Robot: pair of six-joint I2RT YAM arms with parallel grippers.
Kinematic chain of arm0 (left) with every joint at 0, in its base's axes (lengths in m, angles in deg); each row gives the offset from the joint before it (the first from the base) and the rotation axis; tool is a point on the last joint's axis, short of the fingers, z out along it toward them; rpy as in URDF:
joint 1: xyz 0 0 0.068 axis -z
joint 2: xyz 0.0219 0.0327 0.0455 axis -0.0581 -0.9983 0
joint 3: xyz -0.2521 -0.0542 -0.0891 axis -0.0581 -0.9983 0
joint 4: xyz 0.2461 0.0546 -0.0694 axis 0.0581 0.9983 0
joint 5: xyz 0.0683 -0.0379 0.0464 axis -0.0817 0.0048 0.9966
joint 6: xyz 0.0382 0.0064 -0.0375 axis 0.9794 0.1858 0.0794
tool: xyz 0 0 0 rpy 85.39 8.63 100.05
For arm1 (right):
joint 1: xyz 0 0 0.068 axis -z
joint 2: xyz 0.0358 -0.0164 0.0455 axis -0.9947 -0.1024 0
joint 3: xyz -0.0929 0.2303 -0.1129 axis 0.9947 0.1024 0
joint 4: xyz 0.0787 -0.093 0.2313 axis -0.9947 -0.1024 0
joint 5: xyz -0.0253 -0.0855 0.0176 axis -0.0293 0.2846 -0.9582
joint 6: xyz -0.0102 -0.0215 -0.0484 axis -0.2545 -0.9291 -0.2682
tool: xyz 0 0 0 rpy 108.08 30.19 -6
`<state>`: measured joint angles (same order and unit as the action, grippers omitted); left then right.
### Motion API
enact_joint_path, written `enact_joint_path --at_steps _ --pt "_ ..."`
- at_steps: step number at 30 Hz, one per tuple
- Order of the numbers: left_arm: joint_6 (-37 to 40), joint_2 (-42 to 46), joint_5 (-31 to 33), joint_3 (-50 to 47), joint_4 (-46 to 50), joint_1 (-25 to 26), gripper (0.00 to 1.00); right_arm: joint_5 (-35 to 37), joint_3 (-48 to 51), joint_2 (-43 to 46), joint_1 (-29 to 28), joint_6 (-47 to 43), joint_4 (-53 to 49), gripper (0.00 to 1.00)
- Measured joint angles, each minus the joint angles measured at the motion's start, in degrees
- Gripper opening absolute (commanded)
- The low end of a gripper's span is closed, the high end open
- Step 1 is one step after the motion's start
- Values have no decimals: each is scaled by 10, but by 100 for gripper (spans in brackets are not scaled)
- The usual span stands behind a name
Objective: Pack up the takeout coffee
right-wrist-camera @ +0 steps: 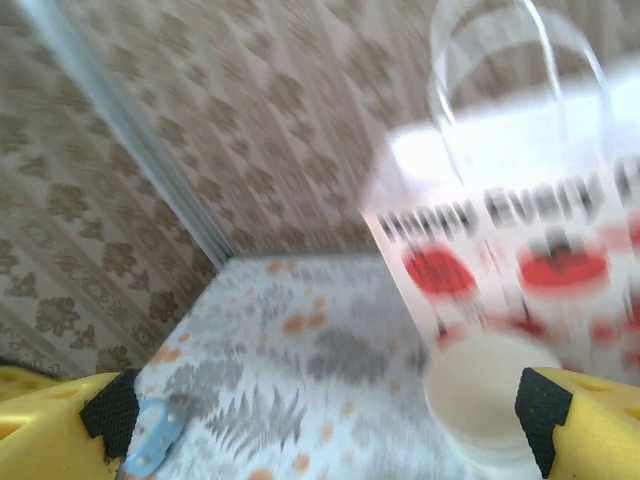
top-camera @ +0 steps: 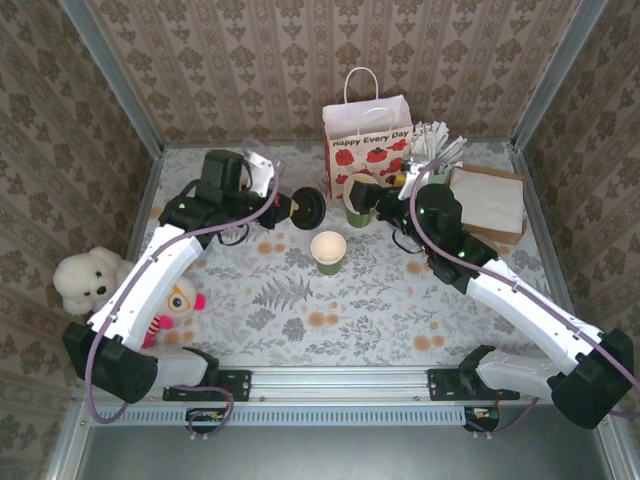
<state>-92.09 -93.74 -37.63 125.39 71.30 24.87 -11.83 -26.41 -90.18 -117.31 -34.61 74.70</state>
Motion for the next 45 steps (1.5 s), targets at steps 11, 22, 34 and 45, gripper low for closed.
enact_joint_path --at_steps 11,22,34,45 --pt "-97 -103 87 8 86 85 0 -166 72 -52 64 234 -60 99" --pt "-125 -219 104 108 182 90 0 -316 121 -154 100 252 15 96" --pt "-130 -268 119 164 223 93 0 -391 142 -196 100 210 94 89" --pt "-131 -308 141 202 249 109 0 -391 142 -203 89 198 104 80"
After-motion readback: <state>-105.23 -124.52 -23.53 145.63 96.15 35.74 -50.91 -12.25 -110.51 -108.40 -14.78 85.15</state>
